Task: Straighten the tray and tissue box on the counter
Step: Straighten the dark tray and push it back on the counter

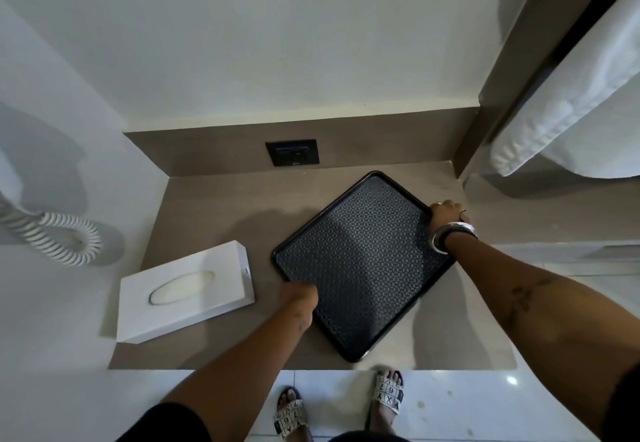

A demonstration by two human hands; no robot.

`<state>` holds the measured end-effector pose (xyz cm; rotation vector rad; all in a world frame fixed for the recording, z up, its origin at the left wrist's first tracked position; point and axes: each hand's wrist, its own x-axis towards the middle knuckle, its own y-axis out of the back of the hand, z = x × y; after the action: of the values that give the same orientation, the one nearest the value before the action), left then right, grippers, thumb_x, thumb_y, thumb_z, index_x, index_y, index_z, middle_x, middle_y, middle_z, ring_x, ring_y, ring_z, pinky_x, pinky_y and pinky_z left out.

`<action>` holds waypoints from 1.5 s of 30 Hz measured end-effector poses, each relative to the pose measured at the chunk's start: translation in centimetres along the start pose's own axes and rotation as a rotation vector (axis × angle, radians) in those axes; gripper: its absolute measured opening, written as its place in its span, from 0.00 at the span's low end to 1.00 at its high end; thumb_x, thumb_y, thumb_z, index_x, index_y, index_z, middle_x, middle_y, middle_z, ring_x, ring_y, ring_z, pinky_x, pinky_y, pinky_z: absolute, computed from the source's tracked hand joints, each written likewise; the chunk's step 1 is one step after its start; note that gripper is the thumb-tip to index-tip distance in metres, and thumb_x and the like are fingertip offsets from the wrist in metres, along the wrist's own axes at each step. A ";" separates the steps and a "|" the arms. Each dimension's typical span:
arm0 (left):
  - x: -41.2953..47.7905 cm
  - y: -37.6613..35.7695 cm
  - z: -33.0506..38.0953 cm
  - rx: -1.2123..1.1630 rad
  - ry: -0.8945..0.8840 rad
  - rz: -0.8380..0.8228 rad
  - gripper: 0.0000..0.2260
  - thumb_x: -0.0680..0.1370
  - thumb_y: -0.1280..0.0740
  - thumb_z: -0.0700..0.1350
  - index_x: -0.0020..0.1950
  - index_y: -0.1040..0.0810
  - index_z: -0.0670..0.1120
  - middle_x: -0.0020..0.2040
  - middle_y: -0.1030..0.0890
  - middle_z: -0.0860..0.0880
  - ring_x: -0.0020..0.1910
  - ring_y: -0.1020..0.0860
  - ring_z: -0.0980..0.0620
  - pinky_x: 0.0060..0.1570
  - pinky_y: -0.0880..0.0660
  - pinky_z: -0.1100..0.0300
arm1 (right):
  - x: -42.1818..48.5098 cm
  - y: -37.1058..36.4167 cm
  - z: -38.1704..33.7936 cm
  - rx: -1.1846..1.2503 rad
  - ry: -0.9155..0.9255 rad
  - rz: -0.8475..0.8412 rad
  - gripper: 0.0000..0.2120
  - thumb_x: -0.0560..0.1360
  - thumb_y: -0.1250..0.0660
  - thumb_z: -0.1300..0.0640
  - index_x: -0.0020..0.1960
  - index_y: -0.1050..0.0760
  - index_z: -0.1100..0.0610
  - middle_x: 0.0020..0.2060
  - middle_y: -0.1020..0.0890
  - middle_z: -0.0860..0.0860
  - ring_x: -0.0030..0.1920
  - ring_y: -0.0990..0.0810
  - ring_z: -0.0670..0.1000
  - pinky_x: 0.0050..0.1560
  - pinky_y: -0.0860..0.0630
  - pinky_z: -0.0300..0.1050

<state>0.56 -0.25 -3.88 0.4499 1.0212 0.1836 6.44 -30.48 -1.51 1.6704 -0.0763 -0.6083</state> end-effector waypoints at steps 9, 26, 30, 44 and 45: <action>1.8 3.9 6.3 -0.062 -0.254 0.139 0.08 0.80 0.37 0.38 0.55 0.23 0.35 0.61 0.22 0.34 0.59 0.22 0.36 0.60 0.23 0.45 | -5.1 -1.9 3.1 0.650 -0.257 -0.058 0.08 0.71 0.29 0.65 0.50 0.18 0.63 0.47 0.16 0.62 0.51 0.18 0.63 0.56 0.22 0.51; 4.3 5.7 5.5 0.294 -0.500 0.168 0.08 0.73 0.35 0.41 0.49 0.20 0.40 0.49 0.16 0.39 0.45 0.18 0.41 0.45 0.18 0.49 | -9.1 -5.6 1.3 0.656 -0.295 0.038 0.13 0.78 0.34 0.61 0.61 0.21 0.62 0.55 0.17 0.62 0.53 0.20 0.61 0.53 0.28 0.44; 2.7 4.8 4.5 0.484 -0.649 0.350 0.29 0.77 0.34 0.53 0.71 0.33 0.37 0.69 0.27 0.36 0.68 0.28 0.36 0.68 0.29 0.43 | -9.9 -5.9 0.8 0.593 -0.305 0.107 0.17 0.79 0.34 0.51 0.58 0.22 0.64 0.57 0.20 0.64 0.57 0.23 0.64 0.56 0.26 0.52; 0.8 3.4 -10.9 1.101 -1.349 0.104 0.38 0.80 0.48 0.65 0.78 0.40 0.37 0.80 0.45 0.39 0.80 0.44 0.42 0.76 0.46 0.45 | -19.8 -14.9 -4.1 0.008 0.354 0.158 0.41 0.75 0.48 0.29 0.77 0.39 0.56 0.79 0.44 0.58 0.78 0.46 0.62 0.72 0.50 0.69; 1.0 3.6 -11.0 1.134 -1.338 0.096 0.39 0.79 0.48 0.66 0.79 0.40 0.38 0.81 0.45 0.40 0.80 0.44 0.42 0.76 0.47 0.45 | -20.0 -15.3 -4.3 0.005 0.358 0.136 0.41 0.75 0.48 0.28 0.77 0.39 0.55 0.79 0.45 0.58 0.78 0.47 0.62 0.72 0.51 0.69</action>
<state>-8.12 6.38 -7.93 1.3891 -0.3368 -0.6081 -13.25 -15.81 -8.58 1.7395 0.0672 -0.2018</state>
